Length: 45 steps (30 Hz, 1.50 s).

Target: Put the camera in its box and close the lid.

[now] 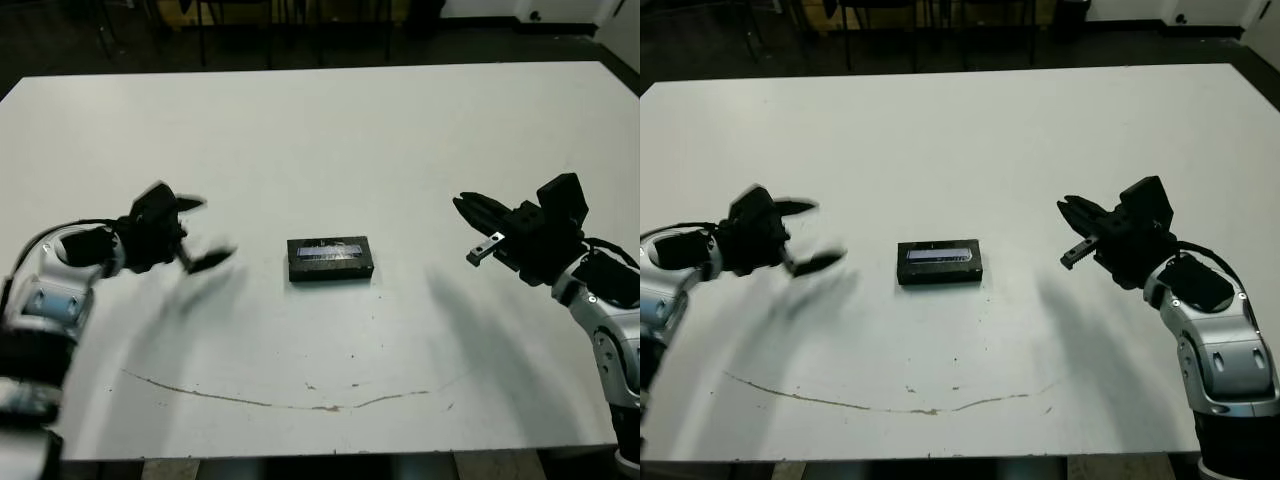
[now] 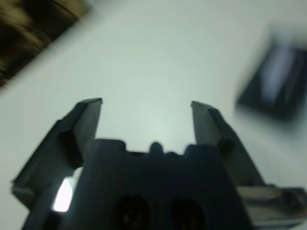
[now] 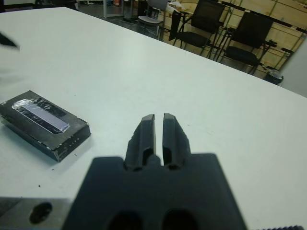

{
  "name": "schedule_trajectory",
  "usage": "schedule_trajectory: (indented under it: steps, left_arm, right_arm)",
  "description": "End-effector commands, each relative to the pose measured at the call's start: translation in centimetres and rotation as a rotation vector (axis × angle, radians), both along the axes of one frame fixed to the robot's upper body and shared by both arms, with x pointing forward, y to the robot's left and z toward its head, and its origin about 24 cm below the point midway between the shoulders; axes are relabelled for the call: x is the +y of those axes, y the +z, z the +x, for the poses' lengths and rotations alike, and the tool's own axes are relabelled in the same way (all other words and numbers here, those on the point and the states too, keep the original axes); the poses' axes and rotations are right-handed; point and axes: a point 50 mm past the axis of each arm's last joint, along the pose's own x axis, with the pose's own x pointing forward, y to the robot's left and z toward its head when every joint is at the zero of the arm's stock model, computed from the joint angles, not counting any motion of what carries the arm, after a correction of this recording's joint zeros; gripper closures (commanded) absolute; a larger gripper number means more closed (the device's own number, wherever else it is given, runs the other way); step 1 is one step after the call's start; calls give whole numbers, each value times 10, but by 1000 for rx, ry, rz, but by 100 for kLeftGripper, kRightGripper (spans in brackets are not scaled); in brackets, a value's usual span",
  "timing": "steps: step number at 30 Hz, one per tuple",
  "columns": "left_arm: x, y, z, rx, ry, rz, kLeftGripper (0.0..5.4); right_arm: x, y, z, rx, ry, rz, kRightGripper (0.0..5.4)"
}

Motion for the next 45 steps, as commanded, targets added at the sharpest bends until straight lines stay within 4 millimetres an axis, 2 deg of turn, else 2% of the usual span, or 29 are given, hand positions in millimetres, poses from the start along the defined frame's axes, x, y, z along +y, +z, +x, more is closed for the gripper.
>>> schedule_trajectory:
  steps: [1,6,10,14,19,26,33,39,45]
  left_arm:
    - [-32,10,-7,-38,54,-157,180]
    - [-82,17,-11,-47,45,-298,276]
    - [-112,-3,-8,12,29,-221,353]
    - [-126,-30,-8,118,69,-86,431]
    - [-130,-64,-12,247,93,-18,532]
    - [-116,-101,-24,426,117,84,539]
    - [-107,-114,-29,515,143,108,539]
    - [-106,-102,-30,526,119,51,539]
    - [-101,-66,-38,406,41,-55,539]
  right_arm:
    - [-1,-8,-1,23,-21,-2,540]
    - [0,-9,0,28,-28,-5,540]
    - [0,-9,0,28,-35,-6,540]
    - [0,-10,-1,28,-27,8,540]
    - [0,-9,-3,13,-33,-5,540]
    - [1,-10,-3,13,-24,10,540]
    - [0,-8,-2,13,-29,-12,540]
    - [-1,-10,-1,15,-20,18,540]
    - [0,-9,-2,17,-19,19,540]
